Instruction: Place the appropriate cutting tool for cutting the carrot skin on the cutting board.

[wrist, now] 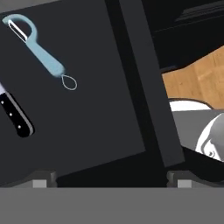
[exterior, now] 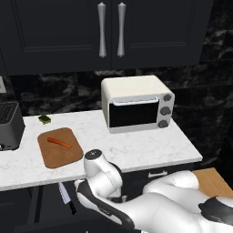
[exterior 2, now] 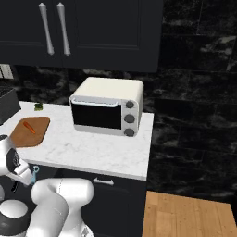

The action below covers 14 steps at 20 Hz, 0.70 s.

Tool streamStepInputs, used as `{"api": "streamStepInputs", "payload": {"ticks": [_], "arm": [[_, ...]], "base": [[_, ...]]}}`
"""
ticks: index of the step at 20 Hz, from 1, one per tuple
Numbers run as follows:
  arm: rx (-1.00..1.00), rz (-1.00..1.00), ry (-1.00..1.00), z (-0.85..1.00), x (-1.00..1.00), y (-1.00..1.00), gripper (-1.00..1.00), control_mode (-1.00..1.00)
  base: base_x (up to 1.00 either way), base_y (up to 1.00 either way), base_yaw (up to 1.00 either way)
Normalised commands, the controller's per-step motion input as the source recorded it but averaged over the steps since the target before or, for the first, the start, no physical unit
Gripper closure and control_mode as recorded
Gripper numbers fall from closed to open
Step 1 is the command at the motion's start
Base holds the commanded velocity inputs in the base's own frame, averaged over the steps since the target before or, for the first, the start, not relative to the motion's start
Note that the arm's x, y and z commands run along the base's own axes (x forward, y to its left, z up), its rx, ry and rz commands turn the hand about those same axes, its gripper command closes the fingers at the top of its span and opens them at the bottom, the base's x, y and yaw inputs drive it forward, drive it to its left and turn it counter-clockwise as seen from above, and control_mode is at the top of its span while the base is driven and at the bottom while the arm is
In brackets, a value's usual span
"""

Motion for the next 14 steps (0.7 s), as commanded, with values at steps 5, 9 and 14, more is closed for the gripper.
{"api": "streamStepInputs", "payload": {"ticks": [5, 9, 14], "arm": [[-0.01, 0.01, 0.02, -0.48, 0.00, 0.00, -1.00, -1.00], [0.00, 0.07, 0.01, -0.42, 0.00, 0.01, -1.00, -1.00], [0.00, 0.08, 0.00, -0.27, 0.04, 0.01, -1.00, -1.00]], "base": [[0.00, 0.00, 0.00], [0.00, 0.00, 0.00], [0.00, 0.00, 0.00]]}}
